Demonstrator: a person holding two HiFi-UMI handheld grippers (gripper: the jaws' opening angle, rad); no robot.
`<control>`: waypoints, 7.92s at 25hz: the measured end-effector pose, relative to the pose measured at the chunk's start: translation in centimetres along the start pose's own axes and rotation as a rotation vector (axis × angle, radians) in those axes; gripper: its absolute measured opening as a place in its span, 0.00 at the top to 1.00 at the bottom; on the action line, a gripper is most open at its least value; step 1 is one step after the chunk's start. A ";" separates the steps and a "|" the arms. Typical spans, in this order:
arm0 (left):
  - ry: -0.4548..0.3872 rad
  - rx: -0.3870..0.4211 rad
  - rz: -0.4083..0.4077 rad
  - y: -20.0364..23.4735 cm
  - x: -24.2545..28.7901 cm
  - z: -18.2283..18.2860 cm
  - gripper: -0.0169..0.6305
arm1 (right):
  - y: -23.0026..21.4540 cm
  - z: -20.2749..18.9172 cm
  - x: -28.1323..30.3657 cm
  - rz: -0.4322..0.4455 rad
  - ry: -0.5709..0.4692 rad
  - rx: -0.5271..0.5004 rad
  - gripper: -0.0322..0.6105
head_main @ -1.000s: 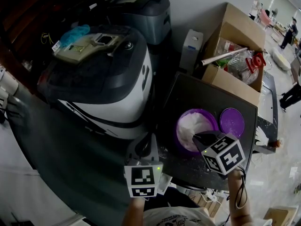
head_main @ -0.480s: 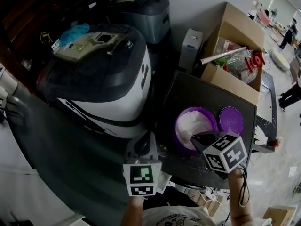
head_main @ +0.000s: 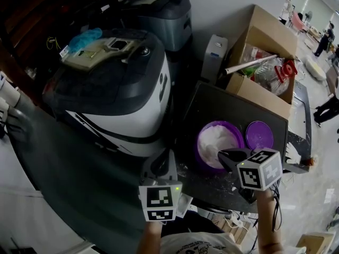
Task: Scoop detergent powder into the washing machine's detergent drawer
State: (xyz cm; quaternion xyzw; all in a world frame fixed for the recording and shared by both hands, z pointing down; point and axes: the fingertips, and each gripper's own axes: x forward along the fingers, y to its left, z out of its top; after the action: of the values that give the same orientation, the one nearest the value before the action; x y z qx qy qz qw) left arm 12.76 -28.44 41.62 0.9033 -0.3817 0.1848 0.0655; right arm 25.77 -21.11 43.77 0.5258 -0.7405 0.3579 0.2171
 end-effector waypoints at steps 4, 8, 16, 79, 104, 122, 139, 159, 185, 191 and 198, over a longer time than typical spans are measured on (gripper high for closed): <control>-0.006 0.000 0.000 -0.2 -0.2 0.2 0.97 | 0.0 0.6 -0.7 0.046 -0.064 0.105 0.92; -0.018 0.001 -0.002 -0.5 -0.5 0.7 0.97 | -0.2 0.9 -1.3 0.072 -0.124 0.191 0.92; -0.037 0.007 0.000 -0.9 -1.1 1.3 0.97 | -0.9 1.9 -2.5 0.180 -0.335 0.530 0.92; -0.033 -0.165 0.456 3.4 -19.8 -6.4 0.97 | 15.4 -3.0 -0.3 0.680 -0.349 0.697 0.92; 0.073 -0.201 0.366 6.1 -20.2 -14.2 0.97 | 17.4 -11.0 6.7 0.380 -0.200 0.596 0.92; 0.123 -0.237 0.322 5.7 -18.9 -17.8 0.97 | 17.1 -15.3 10.7 0.167 -0.126 0.286 0.92; 0.141 -0.268 0.325 5.4 -18.9 -19.4 0.97 | 17.2 -17.1 13.4 -0.037 -0.032 -0.133 0.92; 0.154 -0.307 0.354 5.9 -19.8 -20.8 0.97 | 18.8 -18.5 15.1 -0.292 0.075 -0.883 0.92; 0.166 -0.322 0.390 6.4 -21.6 -21.9 0.97 | 18.4 -18.9 15.5 -0.378 0.122 -1.138 0.92; 0.164 -0.325 0.393 6.5 -21.7 -21.9 0.97 | 18.0 -19.4 15.7 -0.406 0.150 -1.226 0.92; 0.160 -0.329 0.395 6.5 -21.8 -21.8 0.97 | 17.7 -19.8 15.5 -0.396 0.146 -1.185 0.92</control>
State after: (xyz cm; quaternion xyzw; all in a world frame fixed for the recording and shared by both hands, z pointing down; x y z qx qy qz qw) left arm -12.07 -12.84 53.25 0.7711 -0.5689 0.2004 0.2042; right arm 2.69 -12.33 62.15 0.4174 -0.6850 -0.1255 0.5837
